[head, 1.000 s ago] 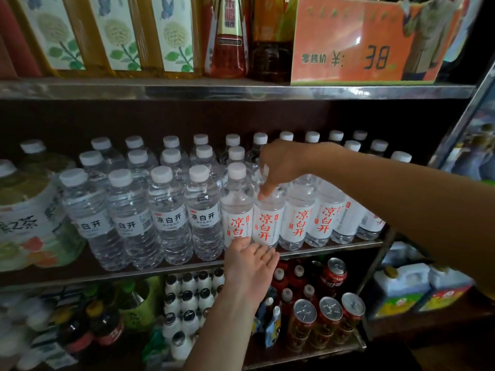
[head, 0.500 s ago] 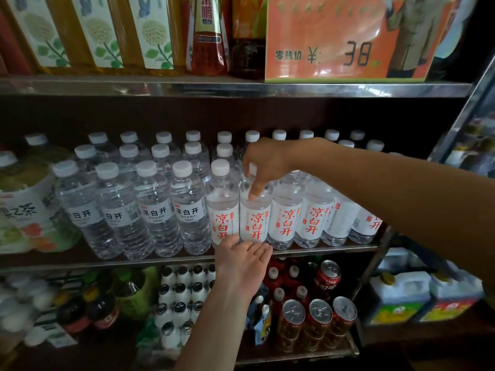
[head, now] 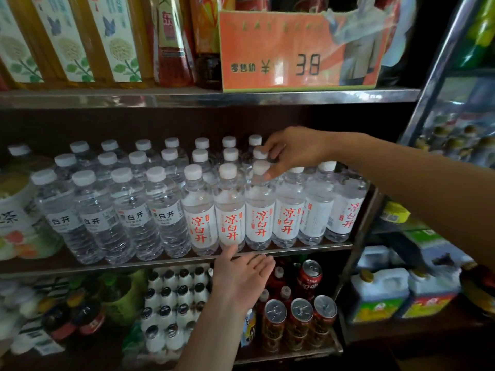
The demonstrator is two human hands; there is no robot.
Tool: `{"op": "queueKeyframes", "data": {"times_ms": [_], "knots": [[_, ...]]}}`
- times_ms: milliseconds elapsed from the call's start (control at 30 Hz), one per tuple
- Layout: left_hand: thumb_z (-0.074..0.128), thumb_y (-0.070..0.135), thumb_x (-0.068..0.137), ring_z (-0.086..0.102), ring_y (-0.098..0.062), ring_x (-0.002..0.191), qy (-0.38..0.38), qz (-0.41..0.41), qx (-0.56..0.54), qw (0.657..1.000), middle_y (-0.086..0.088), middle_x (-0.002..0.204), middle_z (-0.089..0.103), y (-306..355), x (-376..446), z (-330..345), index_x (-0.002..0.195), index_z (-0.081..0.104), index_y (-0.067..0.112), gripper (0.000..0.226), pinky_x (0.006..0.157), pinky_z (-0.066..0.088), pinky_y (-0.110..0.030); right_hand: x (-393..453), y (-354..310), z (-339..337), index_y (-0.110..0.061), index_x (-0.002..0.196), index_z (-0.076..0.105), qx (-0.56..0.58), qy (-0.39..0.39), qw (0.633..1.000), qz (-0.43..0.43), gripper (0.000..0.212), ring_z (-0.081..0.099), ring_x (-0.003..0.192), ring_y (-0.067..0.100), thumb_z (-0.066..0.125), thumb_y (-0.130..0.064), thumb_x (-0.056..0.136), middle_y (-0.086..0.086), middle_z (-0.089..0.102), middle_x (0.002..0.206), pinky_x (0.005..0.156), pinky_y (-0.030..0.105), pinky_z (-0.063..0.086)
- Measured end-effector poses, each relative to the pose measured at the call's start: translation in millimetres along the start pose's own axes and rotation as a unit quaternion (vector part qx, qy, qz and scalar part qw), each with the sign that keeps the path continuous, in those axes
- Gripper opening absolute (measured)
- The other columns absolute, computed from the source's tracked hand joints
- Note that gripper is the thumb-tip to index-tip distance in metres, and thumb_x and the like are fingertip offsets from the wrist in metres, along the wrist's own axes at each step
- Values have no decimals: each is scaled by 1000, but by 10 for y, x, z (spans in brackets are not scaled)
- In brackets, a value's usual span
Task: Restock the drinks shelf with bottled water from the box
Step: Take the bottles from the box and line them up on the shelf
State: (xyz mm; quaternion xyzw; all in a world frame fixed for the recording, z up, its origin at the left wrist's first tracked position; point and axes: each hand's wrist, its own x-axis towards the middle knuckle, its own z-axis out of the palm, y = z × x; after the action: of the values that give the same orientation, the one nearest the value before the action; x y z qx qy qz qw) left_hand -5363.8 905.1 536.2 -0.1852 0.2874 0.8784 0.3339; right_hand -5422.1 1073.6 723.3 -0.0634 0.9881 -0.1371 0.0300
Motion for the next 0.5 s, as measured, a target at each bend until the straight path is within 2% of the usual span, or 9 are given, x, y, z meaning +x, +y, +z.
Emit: {"op": "queueKeyframes", "data": {"times_ms": [133,200,333,433,500], "knots": [[33,34,100,18,-39,143,-24,-35,-5,999,-28,154,15,-288,64,225,147,11,-8,67,118,18,-46,-221,337,-126,-17,128,57,-43,-3,998,38,67,58,107,17,77,-48,72,-2,63,113,89,24,43],[32,31,101,18,-39,143,-32,-47,0,998,-28,154,14,-407,127,339,147,10,-9,65,118,19,-45,-283,461,-161,-16,130,56,-57,-7,997,53,68,56,110,19,76,-48,73,0,62,119,88,23,40],[33,29,100,14,-38,144,-49,-70,-8,996,-29,154,12,-598,268,561,147,6,-9,66,119,16,-45,-301,641,-207,-11,129,56,-93,37,993,62,66,55,115,23,75,-47,76,4,60,126,89,26,40],[32,28,99,13,-37,145,-57,-74,-17,996,-29,154,11,-665,401,678,147,7,-10,66,120,14,-44,-241,684,-196,-10,125,59,-138,-19,986,93,64,56,113,26,71,-52,77,5,59,126,93,30,45],[31,27,99,13,-36,145,-46,-64,-32,996,-30,153,13,-661,516,726,146,8,-11,65,120,14,-44,-176,718,-148,-12,120,61,-159,-65,978,115,69,60,107,26,71,-60,72,6,62,119,92,34,50]]}}
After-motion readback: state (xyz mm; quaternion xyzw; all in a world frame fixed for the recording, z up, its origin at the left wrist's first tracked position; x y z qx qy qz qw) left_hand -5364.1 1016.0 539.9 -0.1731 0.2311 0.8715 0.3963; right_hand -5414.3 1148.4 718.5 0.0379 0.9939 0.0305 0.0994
